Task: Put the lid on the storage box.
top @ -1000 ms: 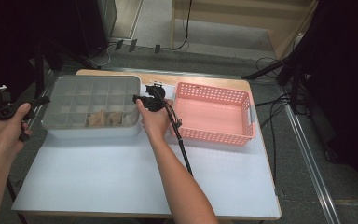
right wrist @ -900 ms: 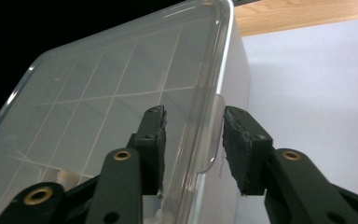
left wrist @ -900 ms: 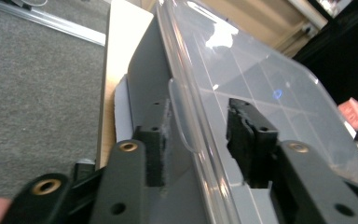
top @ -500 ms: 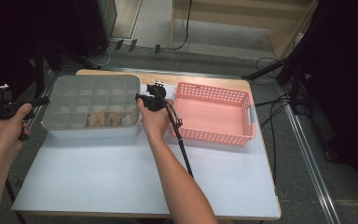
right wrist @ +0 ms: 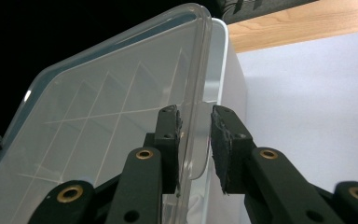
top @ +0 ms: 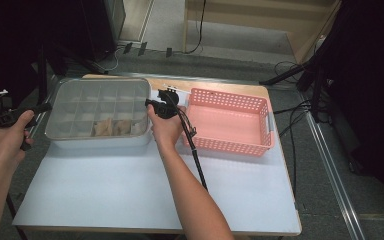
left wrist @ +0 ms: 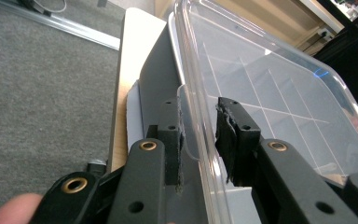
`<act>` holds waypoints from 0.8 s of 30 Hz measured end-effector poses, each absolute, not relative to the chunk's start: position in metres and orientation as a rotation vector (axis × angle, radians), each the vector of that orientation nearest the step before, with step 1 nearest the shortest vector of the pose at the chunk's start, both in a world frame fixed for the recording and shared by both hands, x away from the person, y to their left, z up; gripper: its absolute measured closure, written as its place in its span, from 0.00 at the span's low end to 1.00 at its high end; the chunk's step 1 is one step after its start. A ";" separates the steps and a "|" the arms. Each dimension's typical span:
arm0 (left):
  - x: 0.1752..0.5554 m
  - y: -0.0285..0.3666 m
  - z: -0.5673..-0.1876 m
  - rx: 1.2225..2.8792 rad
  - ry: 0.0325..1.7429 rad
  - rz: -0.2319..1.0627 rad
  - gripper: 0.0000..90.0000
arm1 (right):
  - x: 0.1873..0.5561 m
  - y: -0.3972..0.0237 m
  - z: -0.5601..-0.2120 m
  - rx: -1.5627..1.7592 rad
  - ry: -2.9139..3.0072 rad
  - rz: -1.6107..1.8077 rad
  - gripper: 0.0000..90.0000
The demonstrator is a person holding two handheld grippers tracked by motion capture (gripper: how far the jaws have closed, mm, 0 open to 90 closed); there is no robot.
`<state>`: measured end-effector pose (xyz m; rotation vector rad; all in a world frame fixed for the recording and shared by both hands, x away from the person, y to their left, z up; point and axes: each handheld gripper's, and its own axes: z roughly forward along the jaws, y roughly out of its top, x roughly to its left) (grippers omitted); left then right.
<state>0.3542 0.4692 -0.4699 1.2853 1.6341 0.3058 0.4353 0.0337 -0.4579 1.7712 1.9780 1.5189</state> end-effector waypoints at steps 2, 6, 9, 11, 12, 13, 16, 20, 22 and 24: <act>0.353 0.469 -0.469 1.279 1.627 0.307 0.81 | 0.435 0.034 -0.457 1.772 1.974 1.517 0.82; 0.352 0.468 -0.467 1.282 1.623 0.313 0.81 | 0.433 0.033 -0.455 1.761 1.970 1.510 0.82; 0.353 0.467 -0.467 1.273 1.626 0.313 0.81 | 0.433 0.033 -0.454 1.763 1.974 1.507 0.82; 0.354 0.467 -0.467 1.276 1.627 0.313 0.81 | 0.433 0.032 -0.455 1.766 1.974 1.508 0.82; 0.354 0.467 -0.467 1.284 1.628 0.313 0.81 | 0.433 0.033 -0.455 1.772 1.971 1.509 0.82; 0.354 0.467 -0.468 1.285 1.626 0.312 0.81 | 0.433 0.033 -0.455 1.777 1.970 1.504 0.82; 0.355 0.466 -0.469 1.300 1.618 0.308 0.81 | 0.434 0.033 -0.457 1.772 1.963 1.494 0.82; 0.358 0.461 -0.472 1.329 1.626 0.316 0.81 | 0.435 0.030 -0.460 1.794 1.952 1.478 0.81; 0.359 0.460 -0.473 1.332 1.629 0.341 0.80 | 0.437 0.030 -0.463 1.783 1.958 1.476 0.81; 0.359 0.460 -0.473 1.323 1.630 0.326 0.81 | 0.437 0.030 -0.464 1.778 1.959 1.480 0.81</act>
